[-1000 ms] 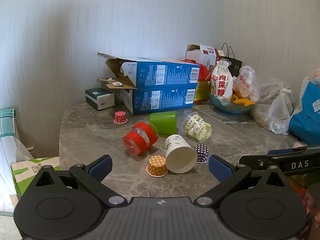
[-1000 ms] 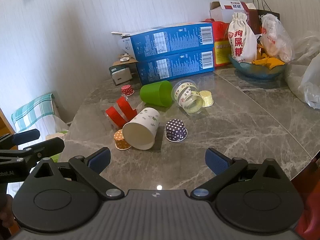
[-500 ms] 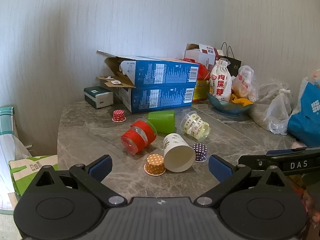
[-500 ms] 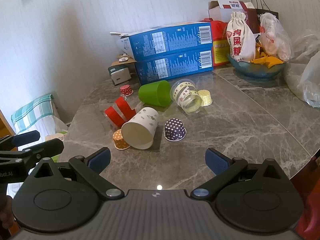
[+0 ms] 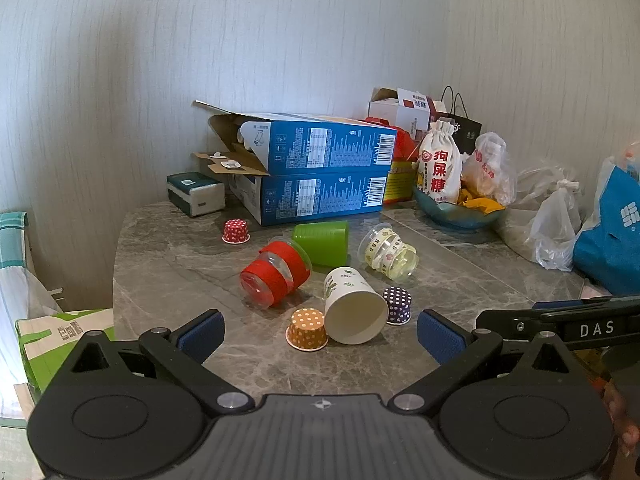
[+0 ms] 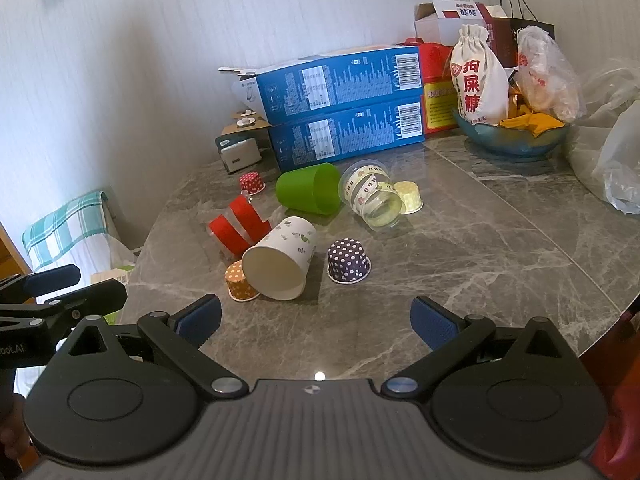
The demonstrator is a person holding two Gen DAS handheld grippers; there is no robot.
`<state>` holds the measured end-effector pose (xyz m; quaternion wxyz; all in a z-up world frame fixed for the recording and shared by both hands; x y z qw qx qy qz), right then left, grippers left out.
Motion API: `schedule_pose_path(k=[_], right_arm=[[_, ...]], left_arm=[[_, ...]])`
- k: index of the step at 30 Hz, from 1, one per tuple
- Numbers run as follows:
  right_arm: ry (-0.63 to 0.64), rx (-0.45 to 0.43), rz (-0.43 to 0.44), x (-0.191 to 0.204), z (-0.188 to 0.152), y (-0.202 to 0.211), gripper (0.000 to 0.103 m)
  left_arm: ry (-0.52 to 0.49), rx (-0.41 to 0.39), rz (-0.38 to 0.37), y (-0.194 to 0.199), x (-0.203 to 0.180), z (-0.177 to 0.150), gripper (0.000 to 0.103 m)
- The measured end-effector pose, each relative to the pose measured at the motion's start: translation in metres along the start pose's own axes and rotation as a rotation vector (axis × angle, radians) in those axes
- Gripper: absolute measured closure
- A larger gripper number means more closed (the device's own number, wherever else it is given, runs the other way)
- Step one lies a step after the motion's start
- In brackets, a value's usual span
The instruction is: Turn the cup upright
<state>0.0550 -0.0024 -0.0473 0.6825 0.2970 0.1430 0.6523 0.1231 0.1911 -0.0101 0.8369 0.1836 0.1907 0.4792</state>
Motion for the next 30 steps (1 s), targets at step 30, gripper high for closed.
schedule_pose_path(k=[30], right_arm=[[-0.009,0.009,-0.003,-0.0028,-0.0007,-0.0029,0.001]], left_arm=[[-0.001,0.010,-0.003,-0.0030,-0.0034,-0.0051,0.000]])
Point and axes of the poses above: each gripper's, at about its wrist camera, not at the fingertips, and y roughly against the way its jaws point, x to its left, z to its top, the point moved 7 cm from there along -y, roughly the way its jaws point, and after that the axes turned 2 degrees about y, right-handed, at the moved point
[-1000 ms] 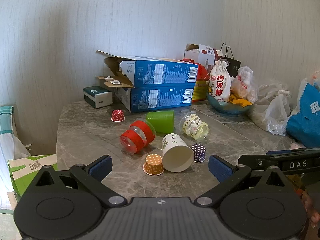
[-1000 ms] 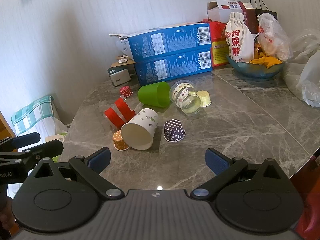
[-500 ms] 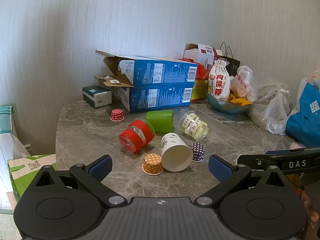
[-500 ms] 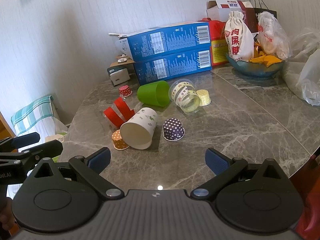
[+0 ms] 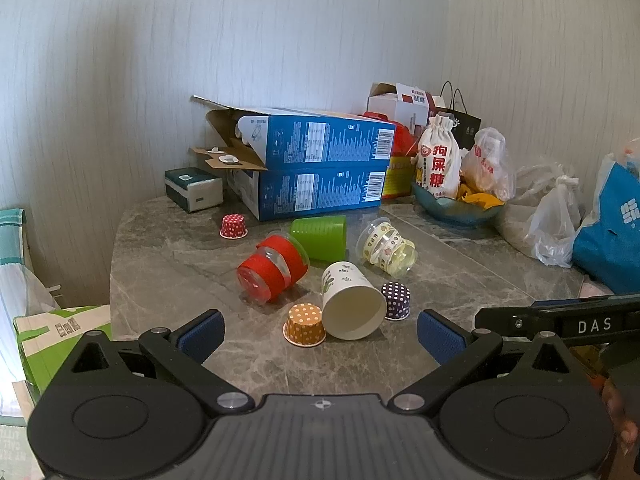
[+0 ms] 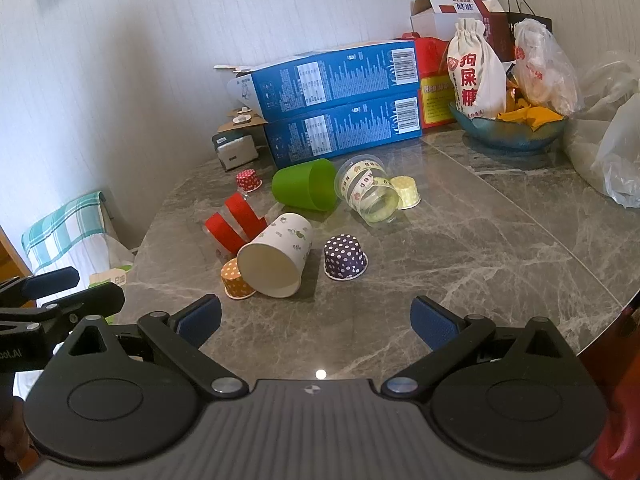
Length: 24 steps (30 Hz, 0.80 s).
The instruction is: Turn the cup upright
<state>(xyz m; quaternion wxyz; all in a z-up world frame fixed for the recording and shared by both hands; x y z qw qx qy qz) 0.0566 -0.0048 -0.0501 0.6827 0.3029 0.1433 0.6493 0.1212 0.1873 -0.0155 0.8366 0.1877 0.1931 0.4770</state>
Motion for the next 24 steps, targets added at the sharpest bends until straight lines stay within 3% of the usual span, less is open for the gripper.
schedule_pose_path(k=[24], right_arm=[[-0.033,0.027,0.014,-0.012,-0.006,-0.014,0.001]], left_arm=[[0.019,0.023,0.011,-0.019,0.003,0.000,0.000]])
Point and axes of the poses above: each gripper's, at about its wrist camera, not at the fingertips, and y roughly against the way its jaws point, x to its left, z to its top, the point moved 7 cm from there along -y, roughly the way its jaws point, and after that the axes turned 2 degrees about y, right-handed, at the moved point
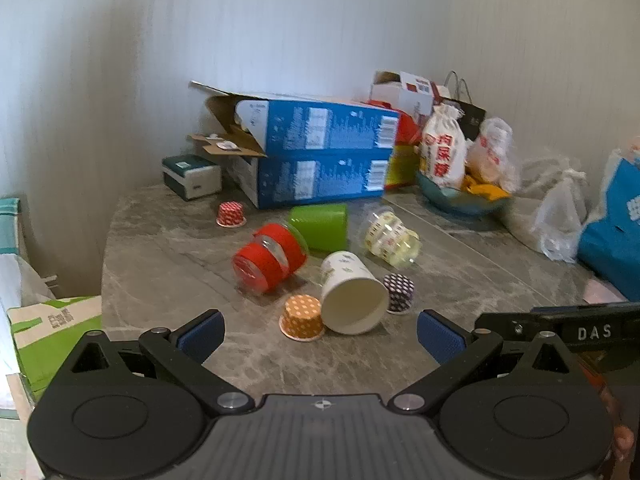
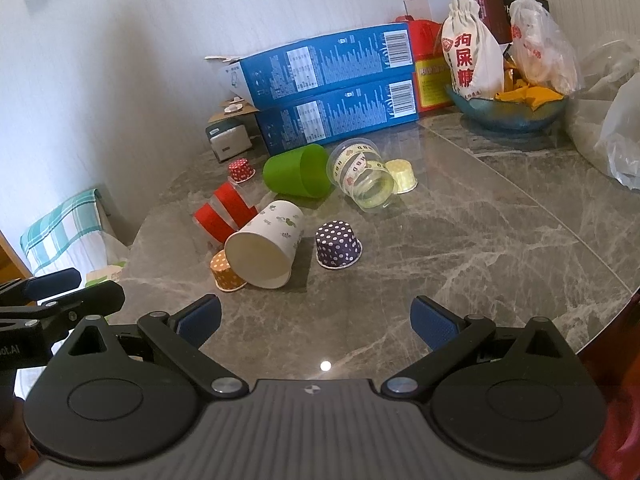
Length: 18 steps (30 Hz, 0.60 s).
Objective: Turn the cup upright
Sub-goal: 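Move the left tool down and close it around the red-banded clear cup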
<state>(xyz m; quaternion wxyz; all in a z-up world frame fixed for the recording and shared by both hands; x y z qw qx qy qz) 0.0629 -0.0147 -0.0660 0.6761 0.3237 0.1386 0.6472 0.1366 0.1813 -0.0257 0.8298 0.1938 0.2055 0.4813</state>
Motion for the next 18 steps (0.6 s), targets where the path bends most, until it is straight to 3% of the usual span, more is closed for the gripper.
schedule_pose_path(k=[4,8,11,15,18], right_arm=[[0.025,-0.033,0.025,0.001,0.007,-0.006,0.001],[0.117,-0.091,-0.027,0.000,0.029,-0.018,0.001],[0.130,-0.053,-0.009,-0.003,0.049,-0.039,0.001],[0.096,0.085,0.031,-0.003,0.068,-0.073,0.001],[0.072,0.075,0.040,-0.001,0.065,-0.076,0.001]], left_arm=[[0.014,-0.029,0.000,-0.005,0.005,0.004,0.000],[0.040,0.025,-0.064,-0.018,0.011,0.004,0.000],[0.035,0.048,-0.048,-0.025,0.020,0.001,0.000],[0.005,0.083,-0.053,-0.040,0.037,0.009,0.000],[-0.092,0.091,-0.017,-0.060,0.047,0.026,0.000]])
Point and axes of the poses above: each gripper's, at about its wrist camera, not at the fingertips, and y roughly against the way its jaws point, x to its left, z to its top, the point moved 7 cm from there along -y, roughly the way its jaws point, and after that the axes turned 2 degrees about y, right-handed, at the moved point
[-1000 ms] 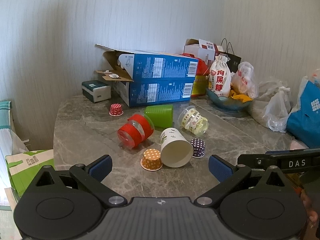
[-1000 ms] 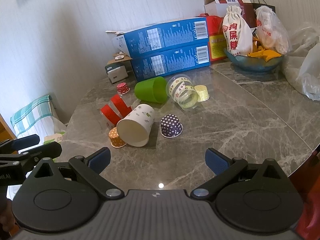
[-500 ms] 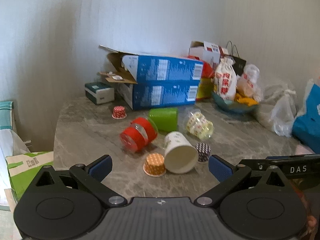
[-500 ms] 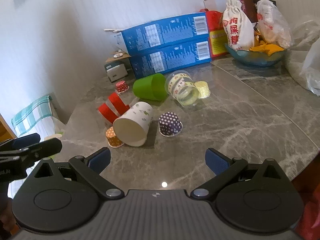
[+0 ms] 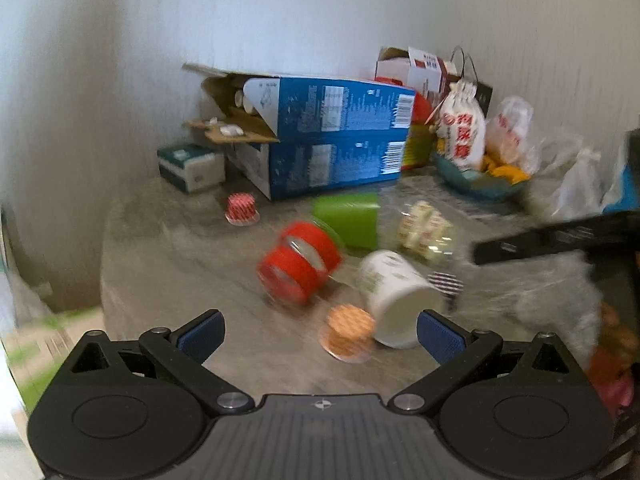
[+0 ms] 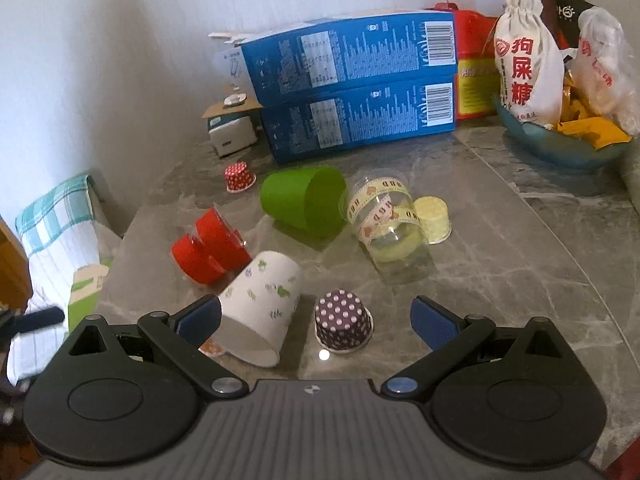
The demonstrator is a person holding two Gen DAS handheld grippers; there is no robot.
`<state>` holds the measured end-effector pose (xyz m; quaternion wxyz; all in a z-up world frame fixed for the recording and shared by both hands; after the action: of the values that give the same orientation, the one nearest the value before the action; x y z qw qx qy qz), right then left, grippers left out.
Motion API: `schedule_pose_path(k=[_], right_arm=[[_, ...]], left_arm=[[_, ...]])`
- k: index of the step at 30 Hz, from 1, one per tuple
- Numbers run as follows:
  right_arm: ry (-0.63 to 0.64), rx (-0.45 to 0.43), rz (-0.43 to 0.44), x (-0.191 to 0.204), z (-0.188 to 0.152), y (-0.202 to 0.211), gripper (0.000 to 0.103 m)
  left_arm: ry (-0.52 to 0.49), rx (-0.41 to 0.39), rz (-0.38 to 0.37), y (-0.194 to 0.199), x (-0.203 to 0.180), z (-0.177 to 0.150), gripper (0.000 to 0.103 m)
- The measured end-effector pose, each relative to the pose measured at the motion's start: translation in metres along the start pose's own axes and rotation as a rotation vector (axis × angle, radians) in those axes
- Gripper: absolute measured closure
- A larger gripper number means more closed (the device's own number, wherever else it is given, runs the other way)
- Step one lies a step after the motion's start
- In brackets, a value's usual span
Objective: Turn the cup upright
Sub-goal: 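Move the left tool down and close it around the red-banded clear cup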
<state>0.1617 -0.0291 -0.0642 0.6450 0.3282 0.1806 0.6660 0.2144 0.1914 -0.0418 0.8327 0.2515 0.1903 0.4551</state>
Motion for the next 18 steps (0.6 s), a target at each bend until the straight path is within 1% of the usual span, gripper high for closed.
schedule_pose_path(k=[3,4,5,6,8,9,11,12,16,17,18], right_arm=[[-0.056,-0.004,0.021,-0.005,-0.009,0.001,0.001],[-0.079,0.002,0.029,-0.008,-0.013,0.002,0.001],[-0.099,0.010,0.031,-0.011,-0.019,0.004,0.001],[-0.109,0.018,0.030,-0.013,-0.023,0.007,0.001],[-0.114,0.026,0.024,-0.018,-0.034,0.018,0.001],[-0.124,0.019,0.015,-0.022,-0.039,0.026,0.001],[-0.147,0.007,0.011,-0.030,-0.047,0.040,0.001],[-0.161,0.000,0.012,-0.034,-0.050,0.046,0.001],[-0.209,-0.012,0.015,-0.049,-0.059,0.060,0.001],[-0.212,-0.014,0.010,-0.052,-0.059,0.061,0.001],[-0.216,-0.018,0.005,-0.055,-0.059,0.063,0.001]], left_arm=[[-0.127,0.067,0.006,-0.033,0.003,0.022,0.002],[-0.170,0.094,0.007,-0.046,0.003,0.027,0.004],[-0.203,0.113,0.008,-0.057,0.002,0.031,0.007],[-0.231,0.140,0.004,-0.070,0.002,0.035,0.007],[-0.264,0.176,-0.006,-0.090,0.004,0.041,0.013],[-0.269,0.193,-0.015,-0.099,0.006,0.044,0.013],[-0.273,0.227,-0.057,-0.112,0.006,0.050,0.013],[-0.279,0.227,-0.074,-0.117,0.004,0.049,0.013],[-0.335,0.279,-0.091,-0.136,-0.001,0.048,0.014],[-0.342,0.301,-0.089,-0.141,-0.002,0.048,0.018],[-0.340,0.312,-0.092,-0.144,-0.002,0.047,0.018]])
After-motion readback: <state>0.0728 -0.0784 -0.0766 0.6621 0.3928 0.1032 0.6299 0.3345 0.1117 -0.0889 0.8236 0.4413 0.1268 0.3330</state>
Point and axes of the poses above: each gripper's, at about its wrist camera, not at the fingertips, and y roughly against the way its jaws point, x to its left, z to its top, the point moved 7 cm from there along -y, roughly the way its jaws point, and after that the axes turned 2 degrees about y, right-handed, at the moved point
